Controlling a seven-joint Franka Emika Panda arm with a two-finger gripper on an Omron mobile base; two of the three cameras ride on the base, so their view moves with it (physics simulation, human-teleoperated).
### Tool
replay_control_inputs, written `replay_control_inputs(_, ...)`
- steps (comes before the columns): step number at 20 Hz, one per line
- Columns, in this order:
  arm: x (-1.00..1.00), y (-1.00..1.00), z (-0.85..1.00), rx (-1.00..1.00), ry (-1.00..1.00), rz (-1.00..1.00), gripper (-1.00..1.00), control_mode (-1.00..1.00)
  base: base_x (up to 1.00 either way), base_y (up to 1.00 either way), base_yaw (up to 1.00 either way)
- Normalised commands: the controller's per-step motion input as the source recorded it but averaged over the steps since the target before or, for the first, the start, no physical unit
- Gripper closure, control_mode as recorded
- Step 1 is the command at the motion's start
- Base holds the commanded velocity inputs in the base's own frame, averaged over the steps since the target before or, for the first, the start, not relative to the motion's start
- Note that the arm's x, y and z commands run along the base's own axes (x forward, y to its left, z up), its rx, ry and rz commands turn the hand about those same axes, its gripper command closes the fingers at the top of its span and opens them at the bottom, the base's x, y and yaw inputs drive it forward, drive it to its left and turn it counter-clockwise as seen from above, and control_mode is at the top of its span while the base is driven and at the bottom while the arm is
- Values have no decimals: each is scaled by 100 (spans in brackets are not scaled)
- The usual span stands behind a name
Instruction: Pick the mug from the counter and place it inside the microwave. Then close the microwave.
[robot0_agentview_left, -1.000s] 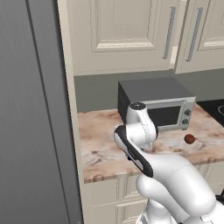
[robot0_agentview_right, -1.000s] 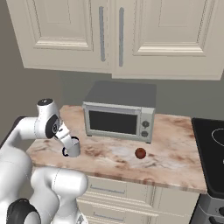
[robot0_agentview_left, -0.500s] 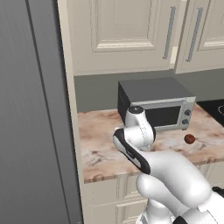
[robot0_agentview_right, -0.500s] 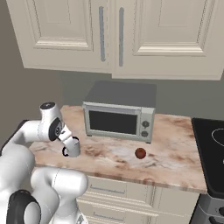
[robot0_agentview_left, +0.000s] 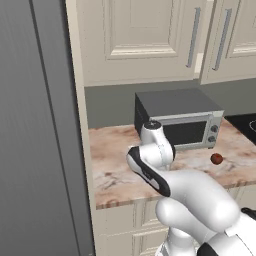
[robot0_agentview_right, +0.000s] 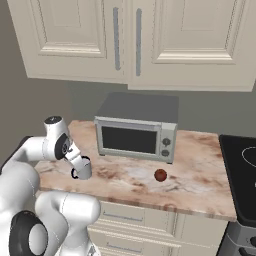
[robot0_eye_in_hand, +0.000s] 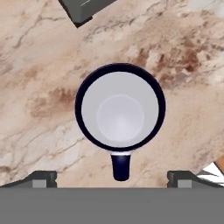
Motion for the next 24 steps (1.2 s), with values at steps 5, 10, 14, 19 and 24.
replay_control_inputs(5,0,2,-24,0,0,0,-100,-100,0,0,0)
replay_control_inputs(10,0,0,-14,0,0,0,-100,-100,0,0,0)
replay_control_inputs(14,0,0,-2,0,0,0,-100,-100,0,0,0)
replay_control_inputs(19,-14,0,-6,0,0,0,-100,-100,0,0,0)
replay_control_inputs(24,-12,0,-1,0,0,0,-100,-100,0,0,0)
